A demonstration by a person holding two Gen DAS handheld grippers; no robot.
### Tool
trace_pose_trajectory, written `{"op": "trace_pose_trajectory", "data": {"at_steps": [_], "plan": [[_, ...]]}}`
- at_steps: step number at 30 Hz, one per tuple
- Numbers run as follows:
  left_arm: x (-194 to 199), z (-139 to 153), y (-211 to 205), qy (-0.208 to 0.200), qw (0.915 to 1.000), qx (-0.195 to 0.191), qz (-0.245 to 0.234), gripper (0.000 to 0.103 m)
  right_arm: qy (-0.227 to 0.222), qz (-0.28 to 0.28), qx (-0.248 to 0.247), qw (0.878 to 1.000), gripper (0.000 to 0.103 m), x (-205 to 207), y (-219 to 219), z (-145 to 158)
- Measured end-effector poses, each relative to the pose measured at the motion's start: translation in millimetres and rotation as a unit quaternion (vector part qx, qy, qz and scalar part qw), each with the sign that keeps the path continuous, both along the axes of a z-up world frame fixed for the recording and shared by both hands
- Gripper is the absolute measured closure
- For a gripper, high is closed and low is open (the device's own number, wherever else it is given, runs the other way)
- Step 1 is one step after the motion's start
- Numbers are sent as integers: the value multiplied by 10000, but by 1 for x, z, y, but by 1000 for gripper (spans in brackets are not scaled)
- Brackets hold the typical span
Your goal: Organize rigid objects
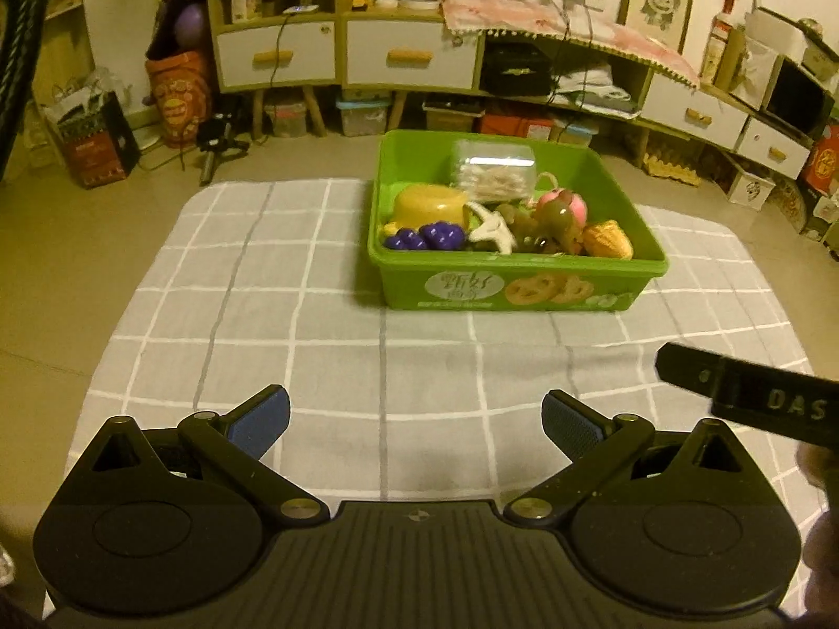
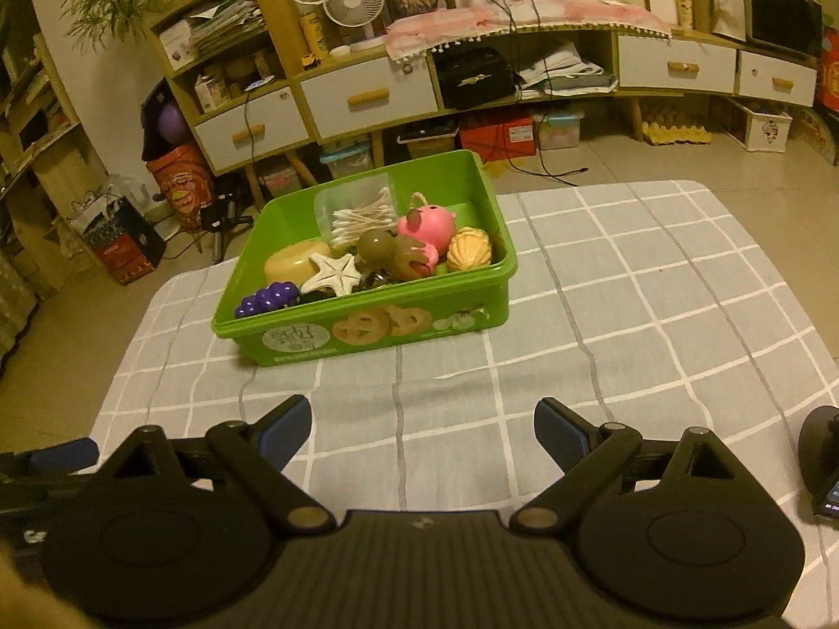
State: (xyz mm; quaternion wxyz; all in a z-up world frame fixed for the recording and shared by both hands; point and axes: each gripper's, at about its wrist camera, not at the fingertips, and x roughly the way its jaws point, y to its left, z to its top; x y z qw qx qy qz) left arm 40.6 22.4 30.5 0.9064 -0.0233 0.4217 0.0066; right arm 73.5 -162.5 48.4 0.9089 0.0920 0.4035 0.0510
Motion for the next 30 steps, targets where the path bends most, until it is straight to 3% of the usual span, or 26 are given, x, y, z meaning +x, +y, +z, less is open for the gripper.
{"op": "trace_pose_trajectory", "data": {"at_steps": [30], "plan": [[0, -6, -3, 96, 9999, 90, 12, 2, -60, 13, -64, 10000, 25, -3, -1, 2]]}}
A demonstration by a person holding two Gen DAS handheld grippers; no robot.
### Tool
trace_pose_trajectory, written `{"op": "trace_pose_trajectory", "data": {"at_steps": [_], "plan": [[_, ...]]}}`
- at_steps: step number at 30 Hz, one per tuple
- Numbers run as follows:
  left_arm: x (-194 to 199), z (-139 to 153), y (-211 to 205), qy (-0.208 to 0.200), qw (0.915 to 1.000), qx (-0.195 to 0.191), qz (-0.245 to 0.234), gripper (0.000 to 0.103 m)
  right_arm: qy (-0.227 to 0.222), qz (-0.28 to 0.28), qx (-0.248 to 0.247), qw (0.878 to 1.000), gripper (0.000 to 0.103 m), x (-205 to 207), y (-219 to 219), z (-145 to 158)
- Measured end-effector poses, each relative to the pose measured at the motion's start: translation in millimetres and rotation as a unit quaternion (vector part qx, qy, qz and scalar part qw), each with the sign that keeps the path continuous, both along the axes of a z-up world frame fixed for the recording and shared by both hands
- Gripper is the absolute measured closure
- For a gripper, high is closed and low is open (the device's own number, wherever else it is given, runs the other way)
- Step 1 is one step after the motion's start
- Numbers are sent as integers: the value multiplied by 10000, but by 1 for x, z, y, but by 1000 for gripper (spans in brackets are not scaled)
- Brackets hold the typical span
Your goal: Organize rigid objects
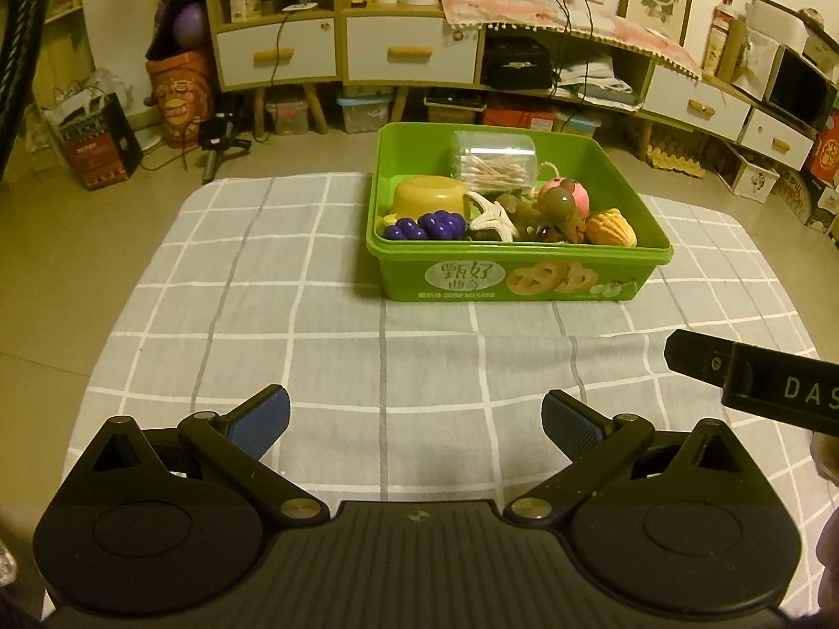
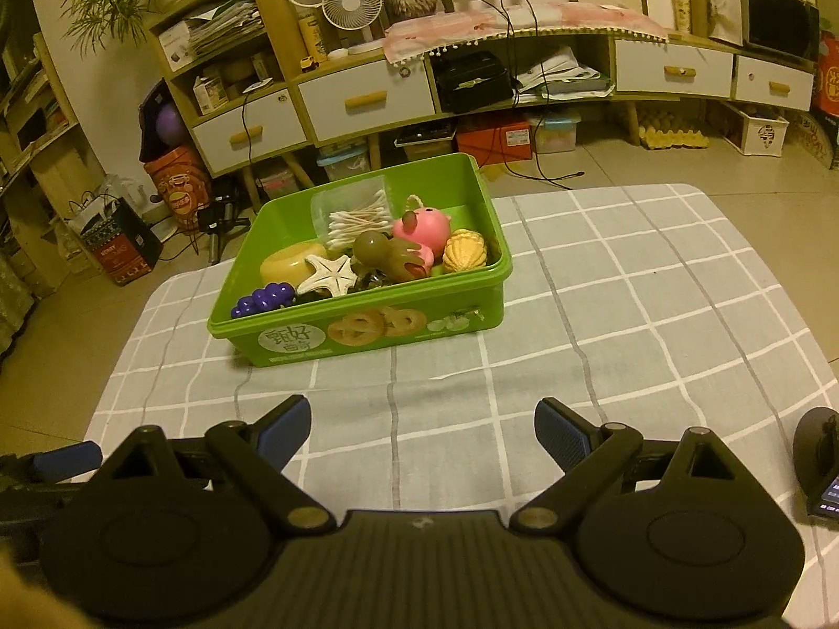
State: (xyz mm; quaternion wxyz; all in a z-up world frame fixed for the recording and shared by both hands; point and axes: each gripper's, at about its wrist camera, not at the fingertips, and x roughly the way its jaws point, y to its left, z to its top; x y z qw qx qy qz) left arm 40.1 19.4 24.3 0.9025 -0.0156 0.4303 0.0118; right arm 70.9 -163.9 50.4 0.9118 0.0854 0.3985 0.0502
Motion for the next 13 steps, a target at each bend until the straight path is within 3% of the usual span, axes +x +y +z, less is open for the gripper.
{"op": "trace_pose_trajectory", "data": {"at_steps": [13], "plan": [[1, -6, -4, 91, 9999, 55, -85, 2, 67, 30, -59, 10000, 24, 1, 4, -4]]}}
